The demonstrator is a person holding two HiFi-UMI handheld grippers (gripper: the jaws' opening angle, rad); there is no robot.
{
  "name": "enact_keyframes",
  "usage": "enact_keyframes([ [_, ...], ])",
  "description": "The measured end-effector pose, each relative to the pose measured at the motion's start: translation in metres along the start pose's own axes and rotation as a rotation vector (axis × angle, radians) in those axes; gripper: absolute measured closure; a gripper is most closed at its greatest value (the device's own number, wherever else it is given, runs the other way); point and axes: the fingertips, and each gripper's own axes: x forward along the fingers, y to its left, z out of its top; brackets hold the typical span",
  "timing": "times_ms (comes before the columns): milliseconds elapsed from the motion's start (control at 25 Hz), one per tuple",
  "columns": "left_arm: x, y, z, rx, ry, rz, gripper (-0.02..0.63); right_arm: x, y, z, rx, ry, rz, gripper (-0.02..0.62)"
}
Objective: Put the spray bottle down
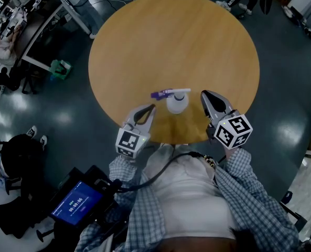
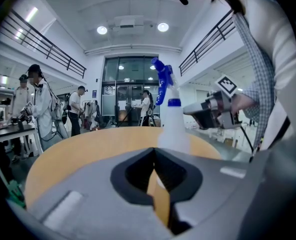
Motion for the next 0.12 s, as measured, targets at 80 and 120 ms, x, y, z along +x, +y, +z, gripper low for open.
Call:
enact_keyframes([
  [80,0.0001,-0.0006,-0.0002,0.0,0.0,-0.003,0.606,0.0,-0.0003,-0.0001,-0.001,0.001,0.0,0.592],
  [120,0.0003,-0.0009,-0.0003,0.0,0.001,-0.004,0.606,0.0,-0.0004,-0.0001,-0.002,0.002,0.001,0.592],
])
